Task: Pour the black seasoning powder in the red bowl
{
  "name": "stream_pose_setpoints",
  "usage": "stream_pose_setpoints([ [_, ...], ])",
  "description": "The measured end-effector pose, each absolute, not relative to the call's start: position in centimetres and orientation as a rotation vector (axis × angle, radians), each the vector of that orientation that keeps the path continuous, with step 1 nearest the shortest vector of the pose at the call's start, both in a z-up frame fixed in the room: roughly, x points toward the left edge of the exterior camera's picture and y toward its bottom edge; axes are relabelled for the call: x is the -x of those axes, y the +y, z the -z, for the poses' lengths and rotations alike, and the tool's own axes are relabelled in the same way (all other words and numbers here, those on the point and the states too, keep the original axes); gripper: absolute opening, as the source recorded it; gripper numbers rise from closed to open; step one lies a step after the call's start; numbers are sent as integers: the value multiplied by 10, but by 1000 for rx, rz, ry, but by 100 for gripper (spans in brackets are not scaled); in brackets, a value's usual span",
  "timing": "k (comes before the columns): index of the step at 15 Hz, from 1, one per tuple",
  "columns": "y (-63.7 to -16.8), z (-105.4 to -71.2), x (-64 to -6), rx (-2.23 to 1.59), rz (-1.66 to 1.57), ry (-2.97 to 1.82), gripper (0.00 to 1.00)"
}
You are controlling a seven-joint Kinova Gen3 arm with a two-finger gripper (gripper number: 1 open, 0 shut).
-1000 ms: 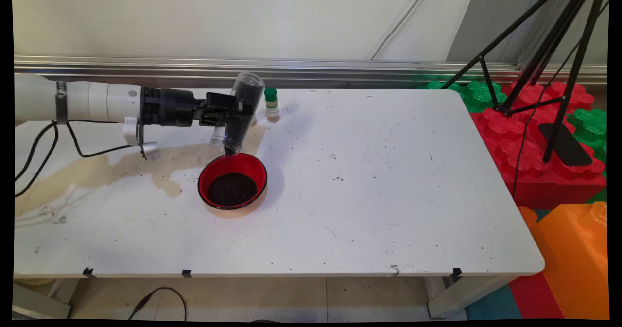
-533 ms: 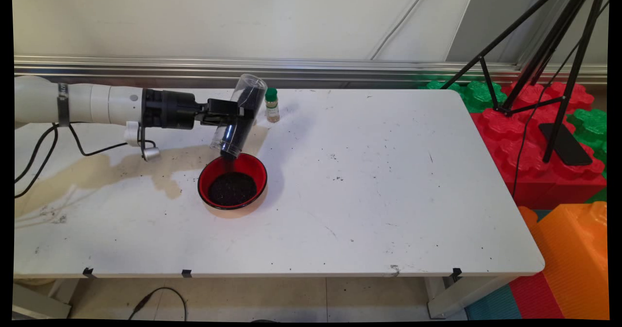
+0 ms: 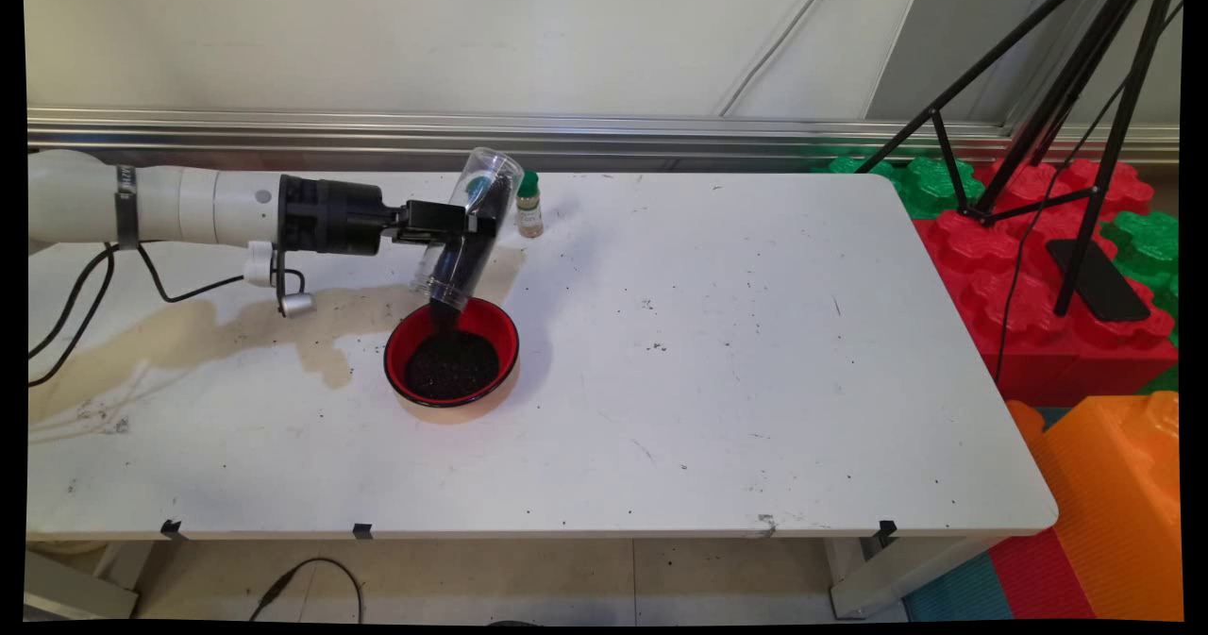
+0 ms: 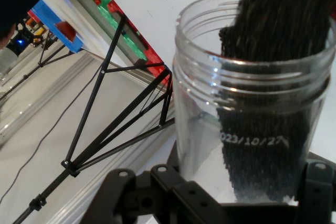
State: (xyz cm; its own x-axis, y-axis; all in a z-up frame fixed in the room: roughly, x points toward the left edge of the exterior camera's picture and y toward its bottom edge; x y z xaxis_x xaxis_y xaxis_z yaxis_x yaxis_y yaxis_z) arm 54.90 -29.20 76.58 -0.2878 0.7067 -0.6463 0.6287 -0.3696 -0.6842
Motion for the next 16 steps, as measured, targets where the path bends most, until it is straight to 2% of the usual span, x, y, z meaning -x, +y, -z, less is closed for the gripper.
stream_pose_setpoints([
  [16, -287, -765, -538, 1895, -1783, -1673, 0],
])
